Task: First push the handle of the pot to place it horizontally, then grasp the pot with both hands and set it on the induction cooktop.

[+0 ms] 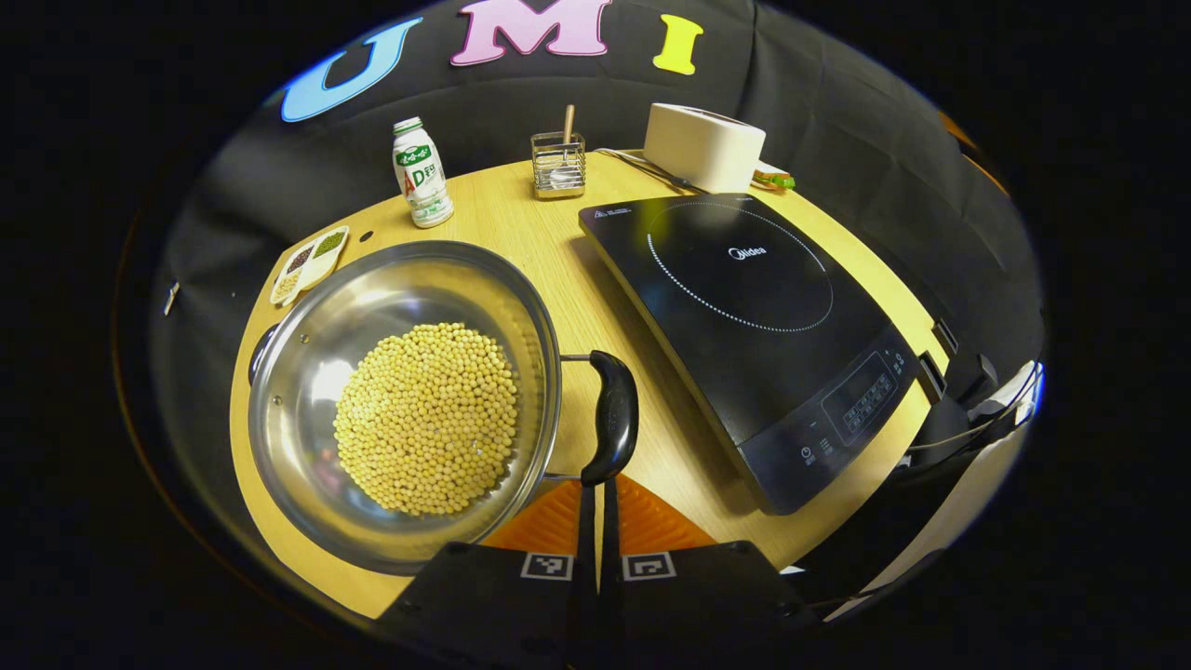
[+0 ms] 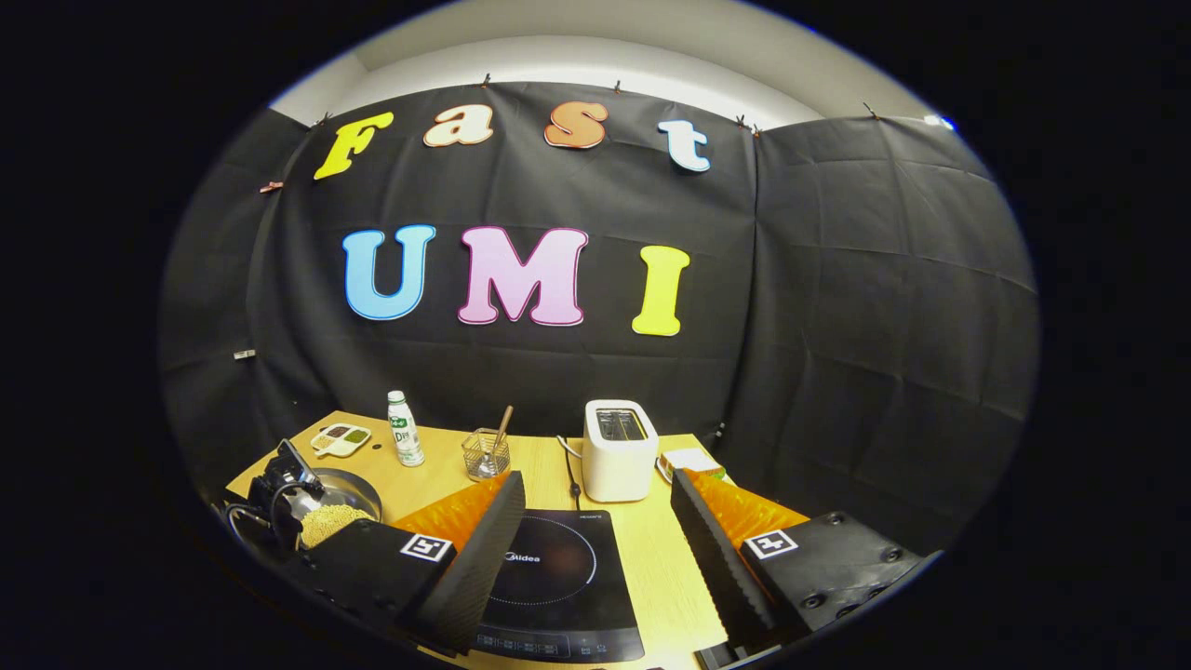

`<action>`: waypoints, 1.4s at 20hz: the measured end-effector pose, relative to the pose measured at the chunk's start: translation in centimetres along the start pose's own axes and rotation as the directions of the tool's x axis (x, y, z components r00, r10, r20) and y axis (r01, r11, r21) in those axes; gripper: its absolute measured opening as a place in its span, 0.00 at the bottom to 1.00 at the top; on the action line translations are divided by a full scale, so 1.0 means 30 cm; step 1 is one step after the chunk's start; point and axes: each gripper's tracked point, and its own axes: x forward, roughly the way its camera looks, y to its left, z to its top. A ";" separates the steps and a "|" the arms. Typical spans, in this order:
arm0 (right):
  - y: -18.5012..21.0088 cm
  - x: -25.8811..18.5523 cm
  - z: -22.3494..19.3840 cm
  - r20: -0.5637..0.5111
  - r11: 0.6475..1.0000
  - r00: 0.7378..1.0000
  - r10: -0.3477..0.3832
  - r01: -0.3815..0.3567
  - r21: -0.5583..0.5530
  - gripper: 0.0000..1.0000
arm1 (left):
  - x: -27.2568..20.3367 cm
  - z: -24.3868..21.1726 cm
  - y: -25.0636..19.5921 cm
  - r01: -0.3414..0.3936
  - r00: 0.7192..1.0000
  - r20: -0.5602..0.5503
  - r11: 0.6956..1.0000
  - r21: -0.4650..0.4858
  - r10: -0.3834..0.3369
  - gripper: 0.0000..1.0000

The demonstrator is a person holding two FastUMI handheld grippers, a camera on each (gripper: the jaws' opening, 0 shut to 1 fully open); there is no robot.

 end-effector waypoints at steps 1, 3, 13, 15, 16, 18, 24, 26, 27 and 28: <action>0.001 0.004 -0.001 0.001 1.000 1.000 0.001 -0.001 -0.003 0.98 | 0.005 0.007 -0.001 0.001 1.000 0.002 1.000 -0.004 -0.001 0.05; 0.000 0.012 -0.002 0.001 1.000 1.000 0.002 -0.002 -0.002 0.98 | 0.015 0.022 0.000 0.005 1.000 0.007 1.000 -0.012 -0.005 0.05; -0.024 0.051 0.000 0.003 1.000 1.000 -0.011 0.011 0.002 0.98 | 0.088 0.130 0.004 -0.016 0.999 0.039 0.999 -0.029 0.017 0.05; -0.034 0.059 -0.006 -0.001 1.000 1.000 -0.016 0.016 0.003 0.98 | 0.098 0.151 0.005 -0.016 0.999 0.045 0.999 -0.036 0.018 0.05; -0.035 0.060 -0.009 -0.002 1.000 1.000 -0.017 0.017 0.004 0.98 | 0.103 0.160 0.005 -0.016 0.999 0.047 0.999 -0.035 0.018 0.05; -0.043 0.065 -0.011 -0.002 1.000 1.000 -0.021 0.021 0.002 0.98 | 0.117 0.180 0.004 -0.013 0.999 0.049 0.999 -0.031 0.014 0.05; -0.082 0.070 -0.012 -0.001 0.999 0.999 -0.040 0.040 0.007 0.98 | 0.146 0.235 0.012 -0.014 0.998 0.065 0.999 -0.037 0.017 0.05; -0.092 0.071 -0.019 -0.005 0.999 0.999 -0.045 0.045 0.005 0.98 | 0.156 0.249 0.013 -0.016 0.997 0.068 0.999 -0.040 0.019 0.05; -0.093 0.071 -0.023 -0.008 0.999 0.999 -0.045 0.045 0.004 0.98 | 0.161 0.254 0.016 -0.018 0.997 0.069 0.999 -0.043 0.021 0.05; -0.094 0.072 -0.026 -0.014 0.999 0.999 -0.045 0.045 0.005 0.98 | 0.166 0.262 0.017 -0.018 0.997 0.071 0.999 -0.045 0.021 0.05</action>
